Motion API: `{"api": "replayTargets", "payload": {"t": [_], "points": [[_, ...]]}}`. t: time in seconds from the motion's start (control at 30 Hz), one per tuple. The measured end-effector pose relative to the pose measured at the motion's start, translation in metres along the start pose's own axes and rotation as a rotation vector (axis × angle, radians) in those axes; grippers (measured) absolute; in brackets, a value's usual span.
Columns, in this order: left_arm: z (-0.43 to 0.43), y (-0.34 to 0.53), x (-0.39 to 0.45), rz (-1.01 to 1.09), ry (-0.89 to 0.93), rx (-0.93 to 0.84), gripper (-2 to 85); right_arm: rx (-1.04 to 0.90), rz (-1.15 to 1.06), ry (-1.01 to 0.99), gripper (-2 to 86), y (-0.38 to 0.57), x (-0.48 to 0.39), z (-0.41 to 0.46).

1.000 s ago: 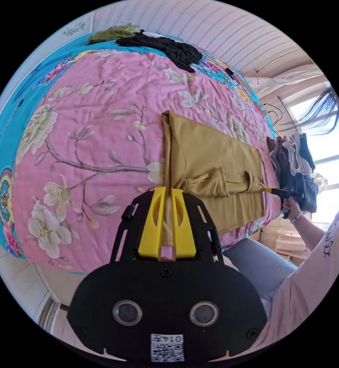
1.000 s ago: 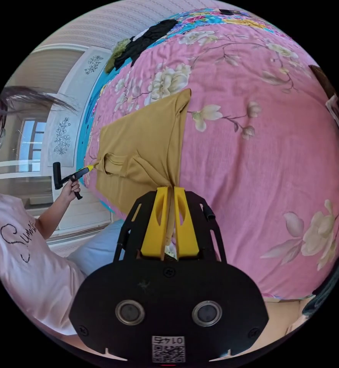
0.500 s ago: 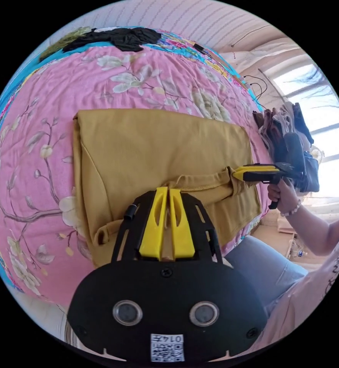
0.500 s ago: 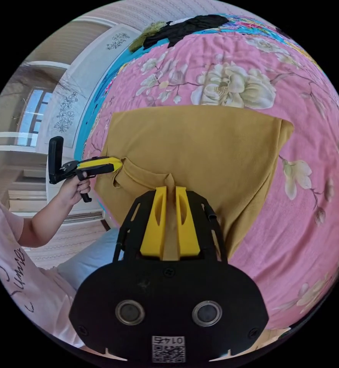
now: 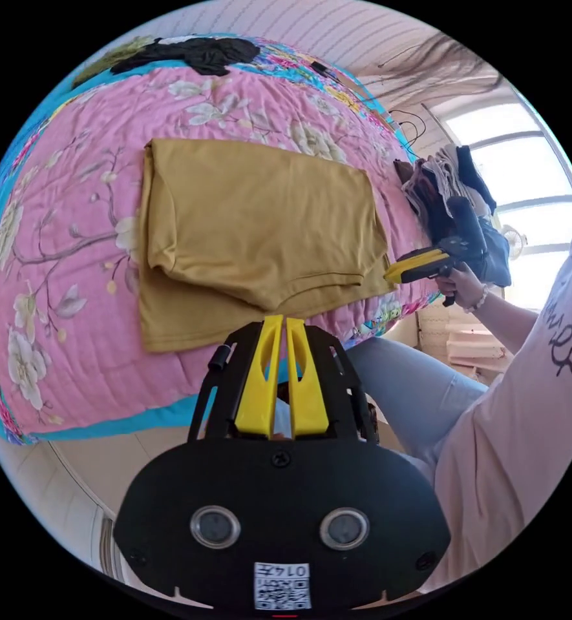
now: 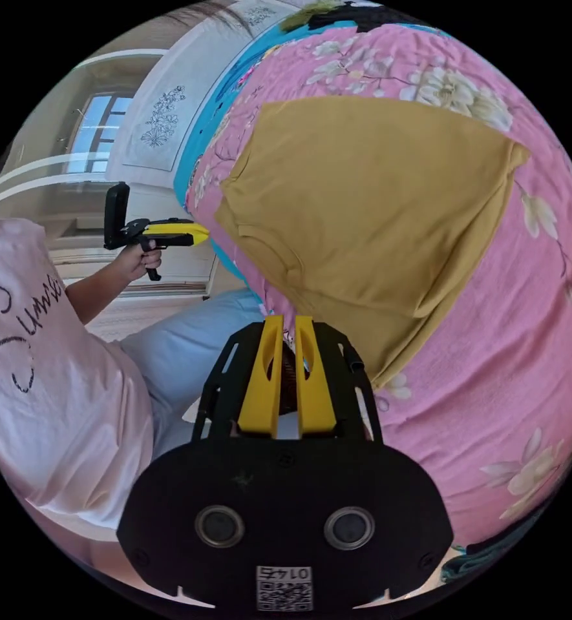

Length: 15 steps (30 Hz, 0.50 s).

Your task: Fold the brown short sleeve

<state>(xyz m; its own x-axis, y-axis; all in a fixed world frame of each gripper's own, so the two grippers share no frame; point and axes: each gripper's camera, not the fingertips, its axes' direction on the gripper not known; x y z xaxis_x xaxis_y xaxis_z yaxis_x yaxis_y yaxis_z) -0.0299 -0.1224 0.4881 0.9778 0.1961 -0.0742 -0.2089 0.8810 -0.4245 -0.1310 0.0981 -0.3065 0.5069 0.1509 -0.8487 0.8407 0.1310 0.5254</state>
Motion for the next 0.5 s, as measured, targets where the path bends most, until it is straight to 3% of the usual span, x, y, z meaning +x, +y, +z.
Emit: {"api": "replayTargets", "payload": {"t": [0.23,0.33,0.5], "points": [[0.058,-0.032,0.089,0.182,-0.121,0.096,-1.0,0.249,-0.125,0.343,-0.3,-0.116,-0.033,-0.004],[0.108,-0.026,0.099,0.184,-0.248,0.000,-1.0,0.214,-0.061,0.489,-0.5,-0.158,-0.021,0.023],[0.099,-0.012,0.116,0.217,-0.208,0.058,-1.0,0.155,0.006,0.361,-0.9,-0.167,0.008,0.038]]}}
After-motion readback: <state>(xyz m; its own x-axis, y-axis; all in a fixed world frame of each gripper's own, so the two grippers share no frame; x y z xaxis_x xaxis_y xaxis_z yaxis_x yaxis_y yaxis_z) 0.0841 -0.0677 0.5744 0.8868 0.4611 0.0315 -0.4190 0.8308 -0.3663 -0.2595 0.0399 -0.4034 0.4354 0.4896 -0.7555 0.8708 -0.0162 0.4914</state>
